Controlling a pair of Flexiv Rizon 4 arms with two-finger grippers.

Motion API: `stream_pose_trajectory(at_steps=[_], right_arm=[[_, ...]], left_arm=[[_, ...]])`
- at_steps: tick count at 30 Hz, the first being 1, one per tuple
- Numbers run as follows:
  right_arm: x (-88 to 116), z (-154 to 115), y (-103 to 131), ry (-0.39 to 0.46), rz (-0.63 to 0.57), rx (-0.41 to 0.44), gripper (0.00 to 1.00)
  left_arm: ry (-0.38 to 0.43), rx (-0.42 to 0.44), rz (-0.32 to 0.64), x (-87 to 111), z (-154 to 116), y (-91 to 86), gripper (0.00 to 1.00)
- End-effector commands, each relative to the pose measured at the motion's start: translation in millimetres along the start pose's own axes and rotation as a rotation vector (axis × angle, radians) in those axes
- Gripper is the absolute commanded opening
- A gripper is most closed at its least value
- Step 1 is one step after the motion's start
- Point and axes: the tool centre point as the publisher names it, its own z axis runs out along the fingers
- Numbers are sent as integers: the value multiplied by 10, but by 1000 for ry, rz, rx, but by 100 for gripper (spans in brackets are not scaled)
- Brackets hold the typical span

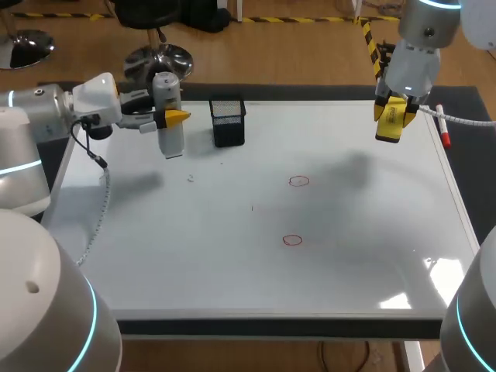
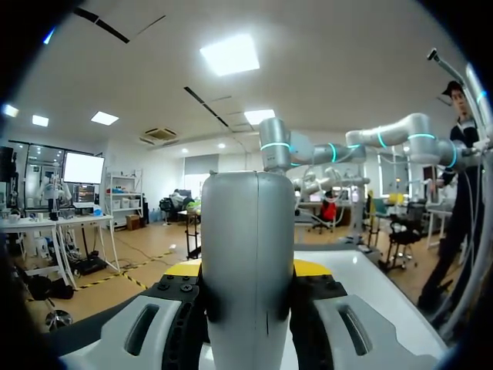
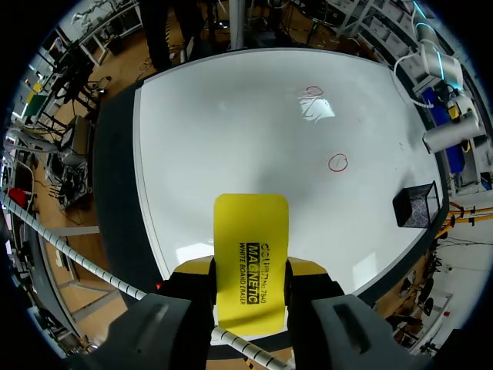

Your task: Pick up the inspection probe, press it on each red-marked spot on the whiteboard one by one, put down the probe, pick up the eraser, and wipe off all the red marks.

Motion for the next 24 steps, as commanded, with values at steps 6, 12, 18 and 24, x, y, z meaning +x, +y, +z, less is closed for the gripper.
stream_pose_trajectory(at_steps=[6,12,18,24], right_arm=[[11,-11,2,2,-2,2,0],[-202,26,42,26,-59,-5,0],[-487,92,122,46,-127,-21,0],[-828,141,268,64,-211,-35,0]], left_arm=[[-3,-1,1,9,-1,-15,0],[-3,-1,1,9,-1,-15,0],[-3,-1,1,9,-1,-15,0],[-3,-1,1,9,-1,-15,0]])
